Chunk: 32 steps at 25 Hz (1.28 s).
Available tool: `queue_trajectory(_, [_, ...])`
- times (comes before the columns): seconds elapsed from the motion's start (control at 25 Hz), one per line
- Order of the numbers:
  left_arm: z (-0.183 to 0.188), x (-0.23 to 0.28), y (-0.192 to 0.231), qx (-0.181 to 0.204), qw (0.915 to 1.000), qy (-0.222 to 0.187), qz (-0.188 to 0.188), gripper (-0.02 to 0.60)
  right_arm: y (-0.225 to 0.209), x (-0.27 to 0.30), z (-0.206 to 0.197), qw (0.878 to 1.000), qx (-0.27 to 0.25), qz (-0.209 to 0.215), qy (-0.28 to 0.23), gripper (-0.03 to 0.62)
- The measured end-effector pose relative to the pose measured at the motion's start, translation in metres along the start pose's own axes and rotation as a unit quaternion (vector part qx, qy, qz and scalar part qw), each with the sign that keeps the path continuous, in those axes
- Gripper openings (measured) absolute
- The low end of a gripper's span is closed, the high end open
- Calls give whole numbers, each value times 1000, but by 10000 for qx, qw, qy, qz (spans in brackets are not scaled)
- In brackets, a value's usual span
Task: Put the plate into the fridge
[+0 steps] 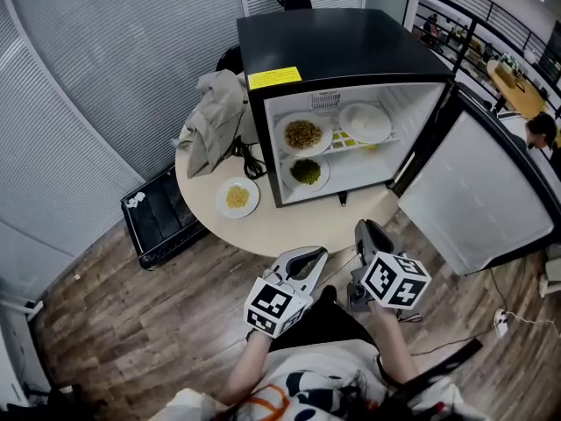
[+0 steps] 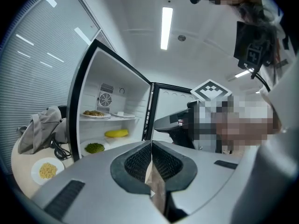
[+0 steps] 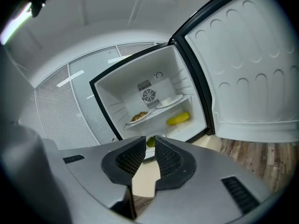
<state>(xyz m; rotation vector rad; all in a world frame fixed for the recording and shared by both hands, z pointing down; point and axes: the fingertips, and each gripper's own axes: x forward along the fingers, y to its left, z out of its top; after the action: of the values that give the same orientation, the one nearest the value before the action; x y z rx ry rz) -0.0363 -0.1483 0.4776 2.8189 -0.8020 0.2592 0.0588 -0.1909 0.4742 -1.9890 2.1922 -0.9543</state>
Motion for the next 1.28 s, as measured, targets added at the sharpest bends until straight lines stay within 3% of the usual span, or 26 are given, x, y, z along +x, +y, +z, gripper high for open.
queue_trajectory(0.72, [2,12,-51,-149,9998,-94,-97,14,-34,-56,-26,9996,119,-108,239,61])
queue_trajectory(1.28, [-12,4,-149,-95,9996,33,267,14,-66,-135,-45,9981,20,350,503,60])
